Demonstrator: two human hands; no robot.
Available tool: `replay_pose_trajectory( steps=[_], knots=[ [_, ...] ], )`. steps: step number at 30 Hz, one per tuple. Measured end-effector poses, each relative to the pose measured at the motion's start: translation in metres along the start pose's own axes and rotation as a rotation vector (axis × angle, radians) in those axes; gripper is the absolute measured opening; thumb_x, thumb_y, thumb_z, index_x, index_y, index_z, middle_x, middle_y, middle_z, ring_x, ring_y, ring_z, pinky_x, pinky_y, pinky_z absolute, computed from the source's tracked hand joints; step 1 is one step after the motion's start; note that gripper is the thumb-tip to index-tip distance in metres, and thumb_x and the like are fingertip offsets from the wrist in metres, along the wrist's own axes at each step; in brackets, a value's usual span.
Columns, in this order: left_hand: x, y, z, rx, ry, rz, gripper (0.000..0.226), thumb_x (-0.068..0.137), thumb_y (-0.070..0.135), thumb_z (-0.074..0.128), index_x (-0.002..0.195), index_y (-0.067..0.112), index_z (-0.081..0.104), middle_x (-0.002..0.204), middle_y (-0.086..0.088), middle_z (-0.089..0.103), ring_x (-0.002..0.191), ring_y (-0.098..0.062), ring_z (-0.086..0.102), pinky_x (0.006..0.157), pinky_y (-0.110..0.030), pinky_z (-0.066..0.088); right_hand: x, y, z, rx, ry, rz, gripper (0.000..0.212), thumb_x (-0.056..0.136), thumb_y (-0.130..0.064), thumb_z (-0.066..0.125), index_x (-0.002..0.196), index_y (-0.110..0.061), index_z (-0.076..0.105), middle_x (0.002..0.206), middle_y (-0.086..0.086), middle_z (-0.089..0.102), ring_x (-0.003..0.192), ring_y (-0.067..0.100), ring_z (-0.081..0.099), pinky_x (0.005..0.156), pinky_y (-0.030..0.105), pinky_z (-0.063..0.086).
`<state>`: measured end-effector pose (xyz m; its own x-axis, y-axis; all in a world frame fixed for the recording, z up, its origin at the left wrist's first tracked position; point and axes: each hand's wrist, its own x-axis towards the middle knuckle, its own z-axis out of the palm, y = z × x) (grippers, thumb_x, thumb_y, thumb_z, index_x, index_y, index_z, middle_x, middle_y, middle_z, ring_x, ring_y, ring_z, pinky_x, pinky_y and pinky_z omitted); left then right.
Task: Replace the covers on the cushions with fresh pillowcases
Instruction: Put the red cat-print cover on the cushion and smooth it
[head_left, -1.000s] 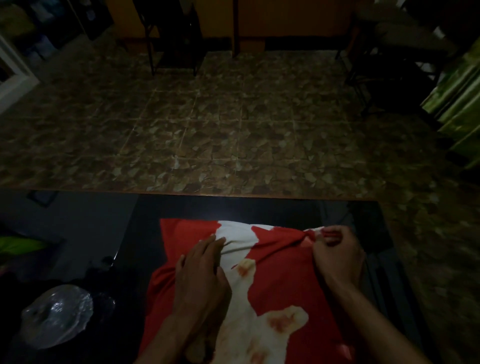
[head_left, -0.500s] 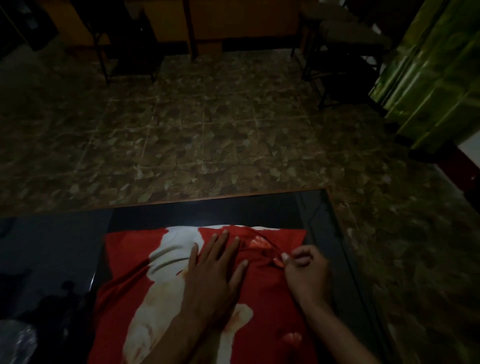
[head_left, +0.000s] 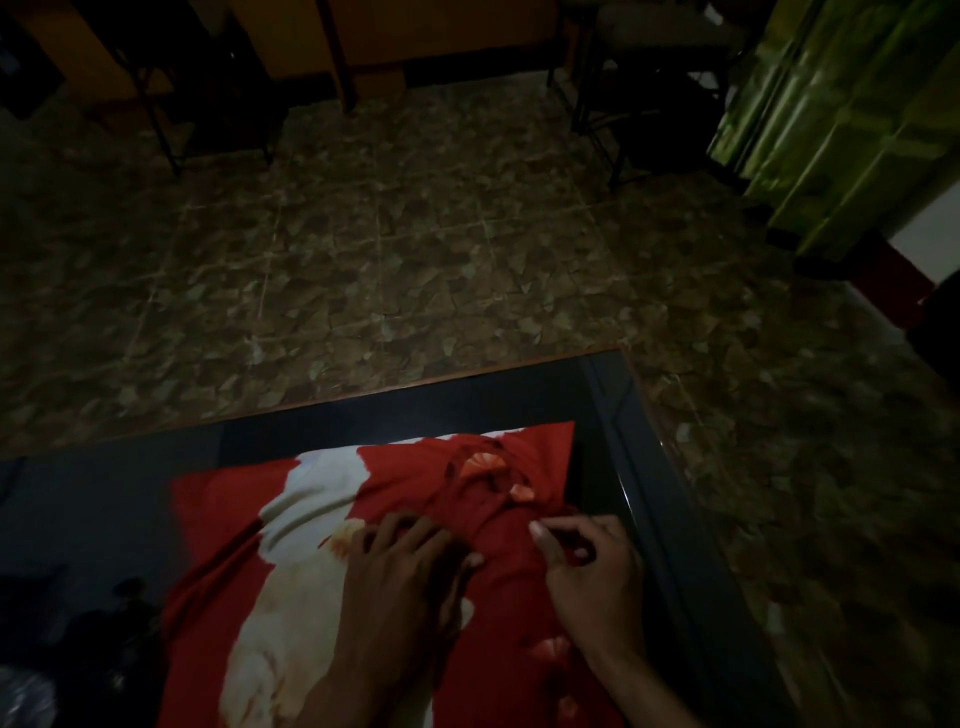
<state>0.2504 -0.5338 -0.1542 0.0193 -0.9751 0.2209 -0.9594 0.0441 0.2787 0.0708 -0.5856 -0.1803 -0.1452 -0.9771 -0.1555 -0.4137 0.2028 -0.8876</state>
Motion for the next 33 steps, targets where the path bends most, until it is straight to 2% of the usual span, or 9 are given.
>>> replay_pose_trajectory(
  steps=[5,10,13,17,21,25,28,30,33],
  knots=[
    [-0.007,-0.005,-0.006,-0.09,-0.012,0.018,0.019,0.07,0.047,0.058,0.079,0.031,0.055,0.075,0.016,0.055,0.069,-0.009,0.055,0.07,-0.031,0.043,-0.012,-0.005,-0.002,0.006,-0.071,-0.07,0.015,0.079,-0.031,0.084,0.081,-0.036,0.07,0.098,-0.015,0.057,0.09,-0.002,0.056,0.076,0.016,0.044],
    [-0.023,-0.016,-0.008,-0.027,-0.009,0.035,0.018,0.085,0.046,0.052,0.077,0.032,0.061,0.073,0.017,0.055,0.068,-0.006,0.054,0.071,-0.026,0.031,-0.022,0.005,0.002,-0.019,-0.085,-0.189,0.019,0.08,-0.024,0.084,0.075,-0.034,0.069,0.093,-0.016,0.056,0.09,0.0,0.06,0.079,0.02,0.046],
    [-0.018,-0.007,-0.011,-0.037,-0.007,0.02,0.017,0.09,0.045,0.052,0.094,0.033,0.064,0.088,0.018,0.058,0.084,-0.006,0.054,0.077,-0.027,0.037,-0.021,0.004,0.002,-0.126,-0.135,-0.272,0.017,0.081,-0.032,0.073,0.073,-0.04,0.06,0.09,-0.017,0.052,0.085,0.001,0.059,0.082,0.042,0.05],
    [-0.03,-0.004,-0.014,-0.135,-0.011,-0.065,0.04,0.096,0.045,0.048,0.132,0.032,0.058,0.137,0.014,0.055,0.129,-0.005,0.048,0.105,-0.033,0.036,-0.021,0.001,-0.012,-0.088,-0.078,-0.231,0.009,0.087,-0.037,0.075,0.087,-0.039,0.066,0.104,-0.019,0.053,0.099,0.001,0.058,0.09,0.045,0.051],
    [-0.06,-0.021,-0.005,-0.113,-0.029,-0.194,0.06,0.097,0.046,0.037,0.154,0.026,0.036,0.164,0.008,0.025,0.153,-0.014,0.017,0.122,-0.041,0.014,-0.017,-0.009,-0.008,-0.063,-0.183,0.017,0.068,0.086,-0.071,0.05,0.146,-0.041,0.045,0.144,-0.021,0.038,0.131,0.002,0.04,0.109,0.032,0.034],
    [-0.078,-0.034,0.003,-0.103,-0.071,-0.209,0.067,0.098,0.047,0.032,0.159,0.022,0.021,0.168,0.006,0.011,0.155,-0.015,0.005,0.123,-0.04,0.003,-0.005,-0.006,0.014,-0.248,-0.365,0.256,0.108,0.072,-0.097,0.004,0.157,-0.036,0.029,0.164,-0.006,0.029,0.152,0.016,0.023,0.125,0.049,0.013],
    [-0.078,-0.035,0.003,-0.134,-0.071,-0.216,0.07,0.097,0.047,0.034,0.159,0.02,0.019,0.168,0.002,0.01,0.155,-0.016,0.006,0.122,-0.043,0.006,0.002,-0.008,0.02,-0.4,-0.304,0.395,0.085,0.095,-0.075,0.003,0.155,-0.026,0.038,0.164,0.006,0.029,0.154,0.025,0.017,0.126,0.049,0.003],
    [-0.079,-0.036,0.004,-0.14,-0.071,-0.223,0.071,0.096,0.048,0.035,0.159,0.021,0.019,0.168,0.0,0.009,0.155,-0.018,0.007,0.122,-0.043,0.006,0.009,-0.011,0.022,-0.261,-0.169,0.478,0.077,0.099,-0.069,0.018,0.141,-0.017,0.058,0.151,0.016,0.048,0.142,0.033,0.042,0.121,0.049,0.025],
    [-0.081,-0.039,0.008,-0.137,-0.062,-0.218,0.068,0.1,0.056,0.026,0.16,0.026,0.017,0.168,0.002,0.006,0.155,-0.019,0.007,0.122,-0.041,0.003,0.012,-0.012,0.022,-0.072,-0.008,0.438,0.022,0.098,-0.021,0.054,0.101,-0.019,0.076,0.119,0.011,0.072,0.109,0.03,0.066,0.098,0.04,0.052]
  ],
)
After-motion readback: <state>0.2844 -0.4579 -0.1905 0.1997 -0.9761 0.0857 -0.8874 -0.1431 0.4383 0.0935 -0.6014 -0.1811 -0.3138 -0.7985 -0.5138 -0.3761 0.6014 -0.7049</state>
